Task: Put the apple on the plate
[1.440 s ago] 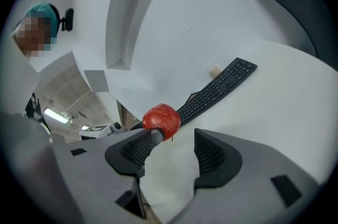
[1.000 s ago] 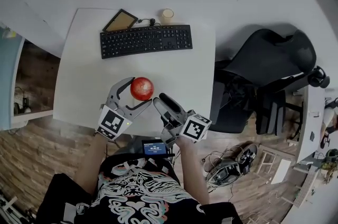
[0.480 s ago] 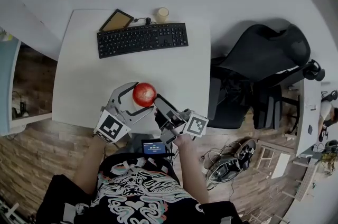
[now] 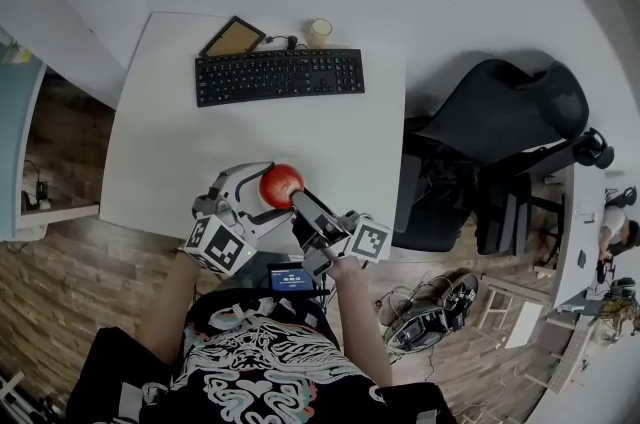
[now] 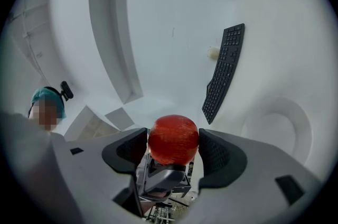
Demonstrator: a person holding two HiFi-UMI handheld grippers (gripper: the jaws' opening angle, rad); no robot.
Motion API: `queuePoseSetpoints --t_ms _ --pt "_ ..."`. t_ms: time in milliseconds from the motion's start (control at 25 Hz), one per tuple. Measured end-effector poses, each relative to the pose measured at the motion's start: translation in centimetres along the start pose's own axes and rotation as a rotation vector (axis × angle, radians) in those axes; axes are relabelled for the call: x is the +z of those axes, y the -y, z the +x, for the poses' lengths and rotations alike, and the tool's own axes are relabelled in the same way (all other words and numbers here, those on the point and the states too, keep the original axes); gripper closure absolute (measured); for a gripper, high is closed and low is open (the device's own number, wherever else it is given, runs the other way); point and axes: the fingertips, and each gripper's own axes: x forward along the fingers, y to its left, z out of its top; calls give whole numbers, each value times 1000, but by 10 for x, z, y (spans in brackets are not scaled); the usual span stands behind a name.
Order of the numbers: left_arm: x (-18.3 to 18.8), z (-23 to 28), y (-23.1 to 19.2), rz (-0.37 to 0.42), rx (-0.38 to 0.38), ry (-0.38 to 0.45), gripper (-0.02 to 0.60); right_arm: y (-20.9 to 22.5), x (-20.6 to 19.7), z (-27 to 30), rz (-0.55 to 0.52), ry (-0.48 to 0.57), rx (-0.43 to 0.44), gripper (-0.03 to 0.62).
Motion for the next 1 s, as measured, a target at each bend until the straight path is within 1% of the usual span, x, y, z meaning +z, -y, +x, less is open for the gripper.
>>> queuePoseSetpoints --t_ms 80,280,600,760,880,1000 --pt "-1 0 2 13 -7 -2 206 2 -1 -1 7 2 0 297" --pt "-8 5 7 5 -24 -15 206 10 -3 -4 24 -18 -16 298" --pt "-20 19 12 12 -72 -55 206 26 4 -14 25 23 -47 298" --pt "-29 24 12 -1 -78 -76 206 31 8 -17 28 30 -51 298" --pt "-35 26 8 -32 -73 -86 206 38 14 -22 -10 40 -95 298" --pt "-47 26 5 -63 -79 -105 206 51 18 -29 -86 23 -187 298"
